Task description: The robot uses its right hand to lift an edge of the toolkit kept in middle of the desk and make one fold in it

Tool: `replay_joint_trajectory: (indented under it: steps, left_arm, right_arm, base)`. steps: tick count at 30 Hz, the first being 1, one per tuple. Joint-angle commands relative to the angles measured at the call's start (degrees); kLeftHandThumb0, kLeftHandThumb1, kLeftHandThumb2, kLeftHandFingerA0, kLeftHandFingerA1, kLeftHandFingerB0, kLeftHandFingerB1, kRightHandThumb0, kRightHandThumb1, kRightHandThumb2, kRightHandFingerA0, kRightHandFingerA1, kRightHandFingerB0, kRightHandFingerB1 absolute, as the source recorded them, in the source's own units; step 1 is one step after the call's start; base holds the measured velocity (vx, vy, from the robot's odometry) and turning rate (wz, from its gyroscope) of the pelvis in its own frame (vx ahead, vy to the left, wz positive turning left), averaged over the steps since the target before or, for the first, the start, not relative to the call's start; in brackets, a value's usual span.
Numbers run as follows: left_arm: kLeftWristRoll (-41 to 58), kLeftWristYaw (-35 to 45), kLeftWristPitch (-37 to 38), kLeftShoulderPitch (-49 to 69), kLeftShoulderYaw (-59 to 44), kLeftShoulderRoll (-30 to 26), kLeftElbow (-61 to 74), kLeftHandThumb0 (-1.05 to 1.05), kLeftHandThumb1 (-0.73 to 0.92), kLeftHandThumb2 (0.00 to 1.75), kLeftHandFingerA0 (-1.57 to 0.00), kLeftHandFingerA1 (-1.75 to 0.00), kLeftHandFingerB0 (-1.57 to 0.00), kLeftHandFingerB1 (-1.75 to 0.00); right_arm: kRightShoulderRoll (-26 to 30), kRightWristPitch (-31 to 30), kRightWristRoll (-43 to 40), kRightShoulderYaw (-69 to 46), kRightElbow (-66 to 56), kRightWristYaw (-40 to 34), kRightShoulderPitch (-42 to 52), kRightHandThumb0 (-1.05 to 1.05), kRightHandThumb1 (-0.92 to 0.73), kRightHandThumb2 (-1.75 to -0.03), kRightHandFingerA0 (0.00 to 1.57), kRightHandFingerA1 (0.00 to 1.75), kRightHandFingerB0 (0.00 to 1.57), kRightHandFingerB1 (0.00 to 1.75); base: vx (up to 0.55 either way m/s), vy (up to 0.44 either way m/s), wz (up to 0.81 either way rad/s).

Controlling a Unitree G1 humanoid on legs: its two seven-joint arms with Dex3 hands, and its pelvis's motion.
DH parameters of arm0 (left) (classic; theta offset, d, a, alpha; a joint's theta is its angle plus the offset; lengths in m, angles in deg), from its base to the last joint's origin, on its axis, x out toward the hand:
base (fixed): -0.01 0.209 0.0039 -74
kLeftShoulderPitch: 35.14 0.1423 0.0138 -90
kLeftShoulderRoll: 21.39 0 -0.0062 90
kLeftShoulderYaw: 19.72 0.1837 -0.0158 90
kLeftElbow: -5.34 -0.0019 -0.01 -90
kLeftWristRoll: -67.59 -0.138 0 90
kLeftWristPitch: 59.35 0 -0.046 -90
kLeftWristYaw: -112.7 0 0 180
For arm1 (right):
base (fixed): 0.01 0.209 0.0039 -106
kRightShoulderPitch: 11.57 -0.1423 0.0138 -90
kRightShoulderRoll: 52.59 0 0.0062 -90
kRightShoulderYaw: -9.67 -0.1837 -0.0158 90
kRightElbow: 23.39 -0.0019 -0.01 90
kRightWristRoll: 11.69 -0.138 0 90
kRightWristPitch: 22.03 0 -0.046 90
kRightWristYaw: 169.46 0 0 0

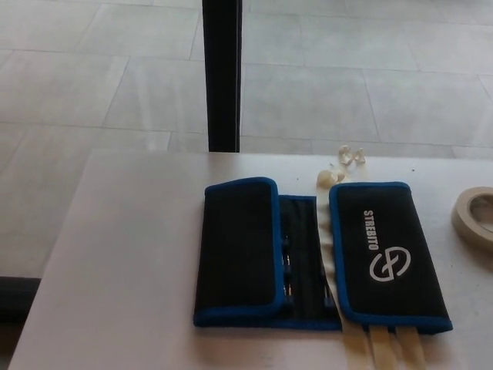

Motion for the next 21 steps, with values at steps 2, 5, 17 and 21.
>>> replay_joint_trajectory:
  steps: [2, 5, 17, 21]
  left_arm:
    - [-1.2, 0.3, -0.1, 0.9, 0.3, -1.4, -0.4, -0.73, 0.89, 0.66, -0.47, -0.65, -0.35, -0.49]
    - [-0.8, 0.1, 0.2, 1.3, 0.0, -1.1, -0.6, -0.73, 0.89, 0.66, -0.52, -0.67, -0.42, -0.54]
    - [0.0, 0.5, 0.9, 2.2, -0.7, 0.0, -0.6, -0.73, 0.68, 1.06, -0.45, -0.68, -0.34, -0.58]
    - [-0.1, 0.0, 1.3, 1.8, -0.6, 0.2, -0.4, -0.72, 0.68, 1.08, -0.48, -0.7, -0.34, -0.59]
  right_arm:
    - [-1.9, -1.2, -18.8, -29.7, 23.9, -4.4, -0.6, -0.74, -0.75, -0.63, 0.83, 0.59, 0.56, 0.51]
    - [-2.5, 0.1, -22.5, -37.5, 32.6, -8.9, -1.3, -0.78, -0.75, -0.63, 0.84, 0.77, 0.56, 0.66]
    - [-4.5, 9.3, -35.1, -55.2, 57.7, -13.6, -3.9, -0.72, -0.76, -0.63, 0.72, 1.09, 0.31, 0.89]
    - [-6.0, 6.7, -37.8, -58.8, 60.7, -12.5, -4.6, -0.7, -0.83, -0.65, 0.81, 1.32, 0.14, 0.88]
  base:
    - [0.0, 0.0, 0.0]
    - [0.0, 0.0, 0.0]
    - [0.0, 0.0, 0.0]
    - [0.0, 0.0, 0.0]
